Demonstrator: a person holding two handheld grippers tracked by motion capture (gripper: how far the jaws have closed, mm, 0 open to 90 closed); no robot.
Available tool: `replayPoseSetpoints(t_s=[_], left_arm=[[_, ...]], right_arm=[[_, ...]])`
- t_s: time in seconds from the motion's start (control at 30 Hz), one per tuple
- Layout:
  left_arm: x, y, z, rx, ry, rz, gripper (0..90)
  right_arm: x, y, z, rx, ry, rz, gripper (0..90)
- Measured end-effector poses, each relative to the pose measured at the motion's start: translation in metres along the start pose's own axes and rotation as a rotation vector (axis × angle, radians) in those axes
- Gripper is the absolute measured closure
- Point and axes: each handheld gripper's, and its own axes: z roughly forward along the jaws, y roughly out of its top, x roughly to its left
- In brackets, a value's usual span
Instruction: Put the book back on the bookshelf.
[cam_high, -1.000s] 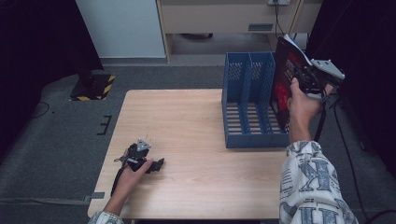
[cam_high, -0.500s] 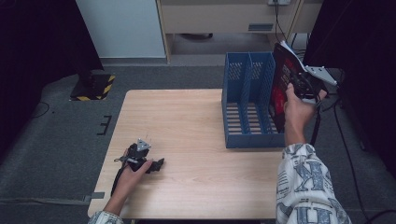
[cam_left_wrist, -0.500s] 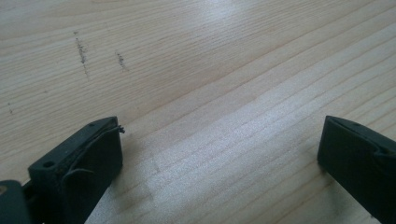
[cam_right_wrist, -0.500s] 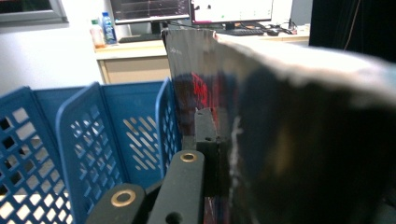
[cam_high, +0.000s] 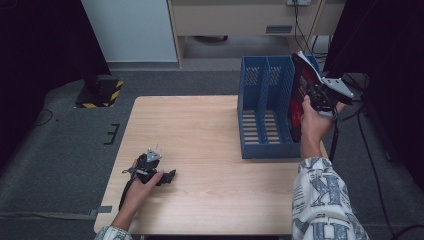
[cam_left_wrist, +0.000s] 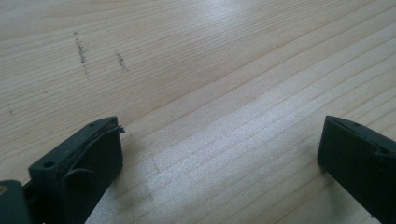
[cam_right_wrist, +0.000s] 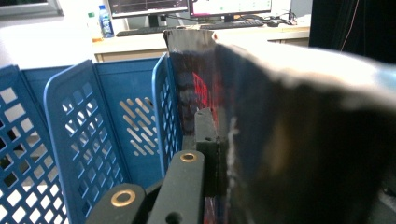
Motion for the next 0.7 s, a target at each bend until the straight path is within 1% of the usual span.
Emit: replayPoseSetpoints(t_s=[0.2,0.47,0.7], left_arm=[[0.0,0.0,0.0,0.0,0.0,0.0,0.0],[0.0,0.0001,0.0001,0.0,0.0,0.0,0.0],[-0.0002,0.0006,0.0005,0.0,0.001,-0.002,0.0]], right_arm=[[0.0022,-0.0003,0.0017,-0.004,0.001,-0.011,87.1],[0.0011,-0.0025,0.0038,-0.016,-0.004,-0.023,87.1],[0.0001,-0.0064,0.0054,-0.017,-0.001,-0.011,87.1]])
